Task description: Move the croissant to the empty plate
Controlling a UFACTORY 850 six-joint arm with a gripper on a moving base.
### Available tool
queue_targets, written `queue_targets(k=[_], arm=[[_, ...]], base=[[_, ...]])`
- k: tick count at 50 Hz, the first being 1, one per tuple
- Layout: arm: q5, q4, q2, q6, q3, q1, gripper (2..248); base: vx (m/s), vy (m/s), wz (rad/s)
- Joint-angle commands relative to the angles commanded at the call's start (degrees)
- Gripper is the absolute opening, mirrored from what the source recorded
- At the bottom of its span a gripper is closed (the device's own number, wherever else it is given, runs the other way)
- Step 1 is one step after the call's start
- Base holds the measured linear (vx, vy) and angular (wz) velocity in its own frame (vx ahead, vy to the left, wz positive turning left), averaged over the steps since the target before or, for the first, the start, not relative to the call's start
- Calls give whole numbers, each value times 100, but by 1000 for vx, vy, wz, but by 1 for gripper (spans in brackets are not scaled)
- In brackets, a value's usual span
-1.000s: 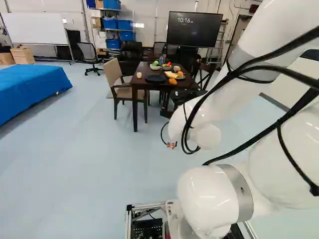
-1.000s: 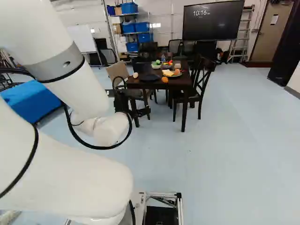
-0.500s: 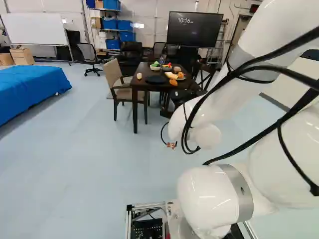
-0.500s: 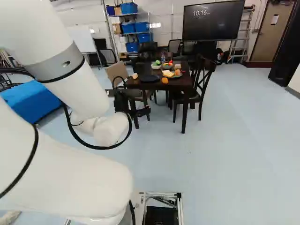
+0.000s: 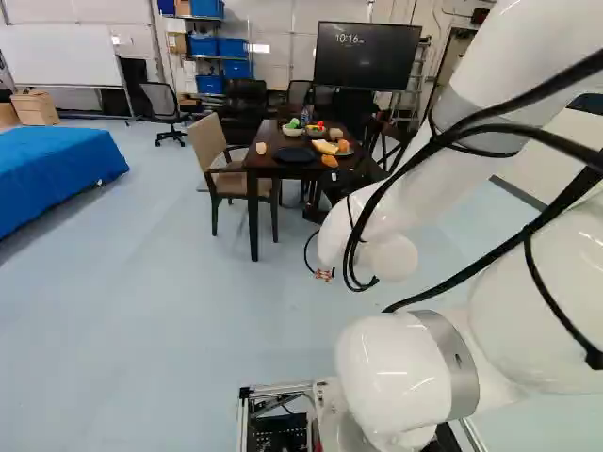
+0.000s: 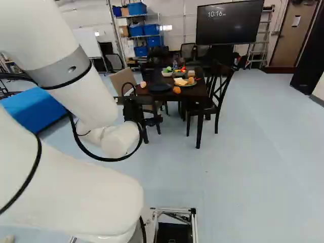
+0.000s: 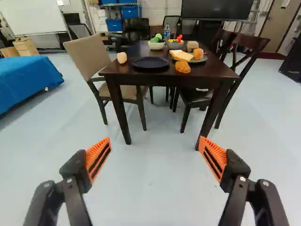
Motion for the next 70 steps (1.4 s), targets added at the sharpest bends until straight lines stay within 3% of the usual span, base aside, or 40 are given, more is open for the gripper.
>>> queue_targets(k=[70], arm=[[0,0,0,0,0,0,247]], base=[[195,-2,-80]])
